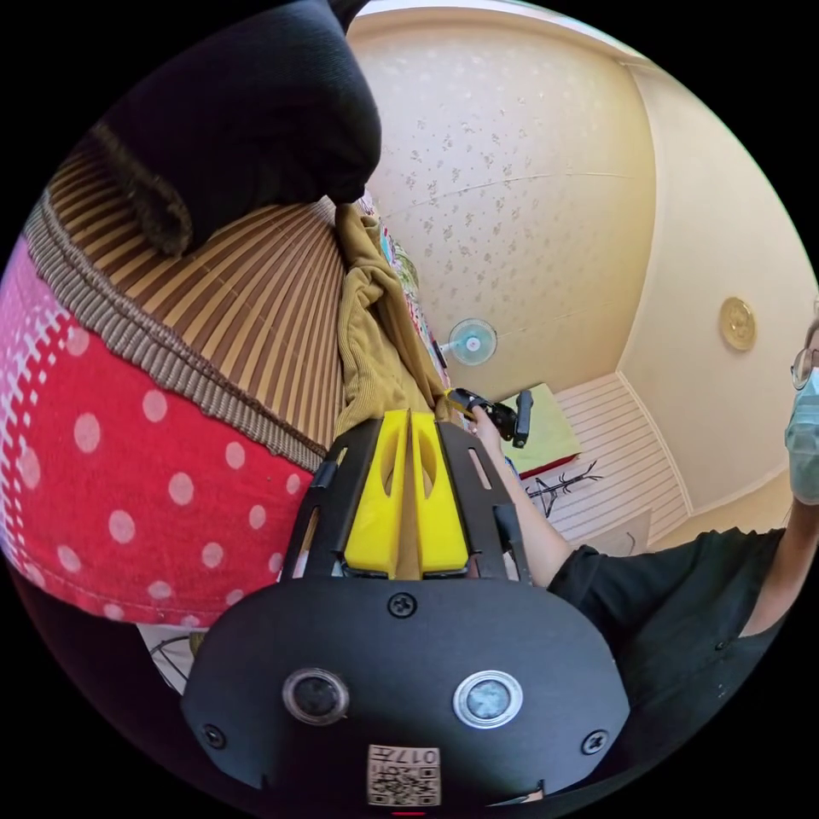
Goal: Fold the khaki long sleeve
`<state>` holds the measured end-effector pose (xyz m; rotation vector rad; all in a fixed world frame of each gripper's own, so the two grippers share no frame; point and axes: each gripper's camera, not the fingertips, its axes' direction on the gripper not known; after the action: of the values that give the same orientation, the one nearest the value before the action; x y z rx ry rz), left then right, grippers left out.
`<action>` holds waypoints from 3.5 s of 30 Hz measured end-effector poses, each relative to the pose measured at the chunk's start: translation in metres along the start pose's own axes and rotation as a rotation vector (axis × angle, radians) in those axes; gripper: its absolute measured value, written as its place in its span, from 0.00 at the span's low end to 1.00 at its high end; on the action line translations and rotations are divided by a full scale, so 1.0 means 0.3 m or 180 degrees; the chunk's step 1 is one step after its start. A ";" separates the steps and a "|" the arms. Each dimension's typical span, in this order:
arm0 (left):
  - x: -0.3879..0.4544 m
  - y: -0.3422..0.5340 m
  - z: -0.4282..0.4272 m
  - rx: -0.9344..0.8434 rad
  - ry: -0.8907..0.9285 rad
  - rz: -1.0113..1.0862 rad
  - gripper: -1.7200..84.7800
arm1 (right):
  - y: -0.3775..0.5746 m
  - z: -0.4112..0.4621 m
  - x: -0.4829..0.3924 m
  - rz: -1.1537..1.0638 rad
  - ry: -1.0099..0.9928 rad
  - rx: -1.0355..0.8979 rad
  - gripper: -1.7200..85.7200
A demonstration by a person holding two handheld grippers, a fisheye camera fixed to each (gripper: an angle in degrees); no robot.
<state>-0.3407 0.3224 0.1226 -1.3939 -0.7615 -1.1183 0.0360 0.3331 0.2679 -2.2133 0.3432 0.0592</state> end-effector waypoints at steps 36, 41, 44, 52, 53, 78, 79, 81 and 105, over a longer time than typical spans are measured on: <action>-0.066 -0.030 -0.130 0.0038 0.0359 -0.0261 0.01 | -0.023 0.244 -0.367 -0.0714 -0.2282 -0.0498 0.11; -0.054 -0.018 -0.129 0.0050 0.0345 -0.0239 0.01 | -0.016 0.269 -0.482 -0.1203 -0.1517 -0.0589 0.12; -0.048 -0.010 -0.126 0.0055 0.0349 -0.0244 0.01 | 0.001 0.277 -0.524 -0.1294 -0.1157 -0.0540 0.10; -0.028 0.016 -0.104 0.0059 0.0413 -0.0290 0.01 | -0.056 -0.021 -0.300 -0.0712 -0.1652 0.0482 0.07; -0.023 0.021 -0.098 0.0057 0.0418 -0.0295 0.01 | -0.054 -0.046 -0.292 -0.0750 -0.1681 0.0527 0.06; 0.654 0.201 0.261 -0.0334 -0.1939 0.1602 0.01 | 0.656 -0.386 0.083 -0.0675 -0.0083 -0.0156 0.03; 0.635 0.181 0.349 -0.0695 -0.2126 0.1493 0.01 | 0.647 -0.352 0.090 -0.0628 -0.0079 -0.0273 0.03; 0.592 0.151 0.470 -0.1194 -0.2327 0.1329 0.01 | 0.599 -0.200 0.075 -0.0649 -0.0081 -0.0797 0.03; 0.652 0.047 0.235 -0.0313 -0.2170 0.1485 0.07 | 0.099 0.120 0.016 -0.0290 -0.0165 -0.0614 0.03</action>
<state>-0.2475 0.3592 0.3054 -1.9437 -0.7924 -0.3068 0.0356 0.3428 0.2220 -2.4106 0.2151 0.1040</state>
